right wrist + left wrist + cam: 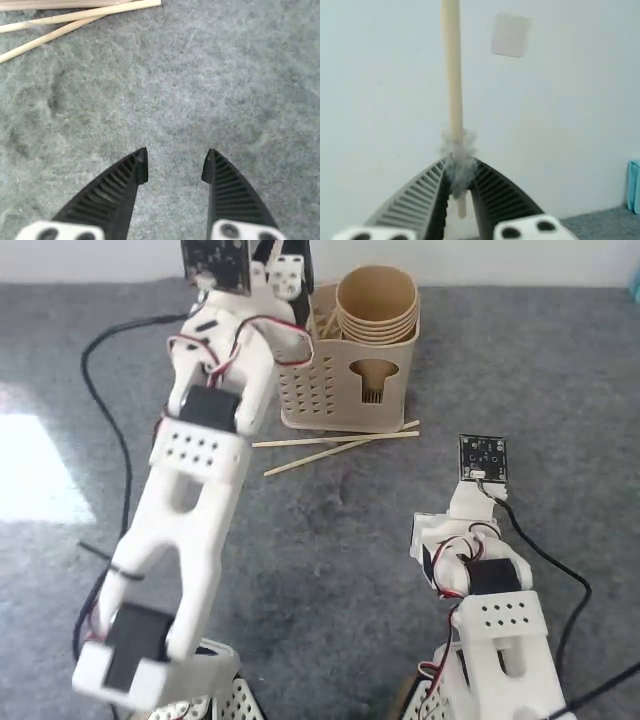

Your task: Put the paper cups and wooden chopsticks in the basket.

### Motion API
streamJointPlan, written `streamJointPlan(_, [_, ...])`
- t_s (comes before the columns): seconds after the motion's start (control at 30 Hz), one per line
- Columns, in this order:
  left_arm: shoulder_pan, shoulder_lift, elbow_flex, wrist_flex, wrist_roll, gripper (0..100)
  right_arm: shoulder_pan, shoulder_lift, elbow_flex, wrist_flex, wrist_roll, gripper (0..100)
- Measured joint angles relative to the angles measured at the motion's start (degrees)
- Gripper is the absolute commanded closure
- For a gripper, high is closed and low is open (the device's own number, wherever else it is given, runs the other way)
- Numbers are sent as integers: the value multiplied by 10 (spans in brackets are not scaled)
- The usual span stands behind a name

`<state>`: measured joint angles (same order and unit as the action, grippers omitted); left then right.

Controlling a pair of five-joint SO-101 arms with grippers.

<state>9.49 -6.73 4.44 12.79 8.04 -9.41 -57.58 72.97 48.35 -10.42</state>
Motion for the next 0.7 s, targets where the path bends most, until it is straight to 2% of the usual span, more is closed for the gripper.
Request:
streamJointPlan(0.27, [-13, 159, -91, -13, 0, 988, 0, 0, 0, 0, 0, 809])
streamJointPlan(0.7, [-18, 179, -59, 25, 0, 979, 0, 0, 0, 0, 0, 809])
